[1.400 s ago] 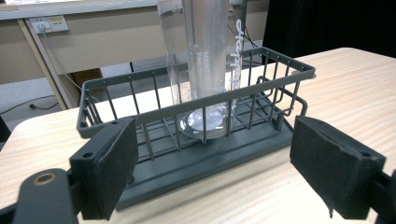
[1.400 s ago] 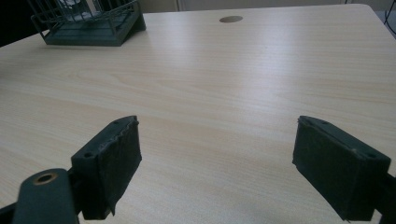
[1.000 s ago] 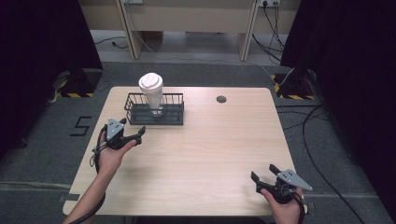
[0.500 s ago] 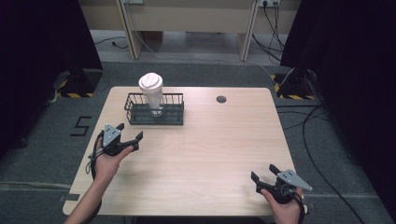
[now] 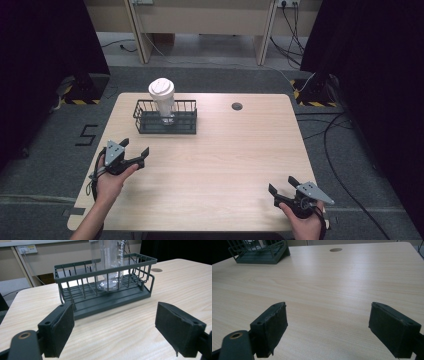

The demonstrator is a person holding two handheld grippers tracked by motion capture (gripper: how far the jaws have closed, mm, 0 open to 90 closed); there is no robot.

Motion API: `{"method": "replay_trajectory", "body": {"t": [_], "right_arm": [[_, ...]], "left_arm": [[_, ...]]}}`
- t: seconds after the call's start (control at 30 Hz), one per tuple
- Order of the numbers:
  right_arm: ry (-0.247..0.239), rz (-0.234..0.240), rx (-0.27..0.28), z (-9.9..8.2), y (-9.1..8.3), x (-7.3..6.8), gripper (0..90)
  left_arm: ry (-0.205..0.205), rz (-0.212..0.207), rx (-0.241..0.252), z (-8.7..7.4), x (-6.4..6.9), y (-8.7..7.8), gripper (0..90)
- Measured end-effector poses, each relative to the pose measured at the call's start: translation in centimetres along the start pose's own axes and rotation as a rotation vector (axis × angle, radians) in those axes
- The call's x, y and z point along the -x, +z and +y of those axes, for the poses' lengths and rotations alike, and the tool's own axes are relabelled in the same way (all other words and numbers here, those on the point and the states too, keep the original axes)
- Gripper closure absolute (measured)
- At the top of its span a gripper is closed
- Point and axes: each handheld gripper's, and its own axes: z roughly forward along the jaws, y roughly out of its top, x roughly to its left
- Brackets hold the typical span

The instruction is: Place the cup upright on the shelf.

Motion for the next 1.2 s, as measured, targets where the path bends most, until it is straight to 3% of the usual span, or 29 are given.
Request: {"method": "replay_trajectory", "body": {"t": [0.8, 1.2], "right_arm": [[-0.009, -0.002, -0.001, 0.0, 0.0, 0.0, 15.7], [0.0, 0.001, -0.004, 0.0, 0.0, -0.1, 15.8]], "left_arm": [[-0.026, 0.018, -0.042, -3.0, -0.2, -2.1, 15.4], [-0.035, 0.026, -0.047, -3.9, 0.2, -2.3, 15.4]]}}
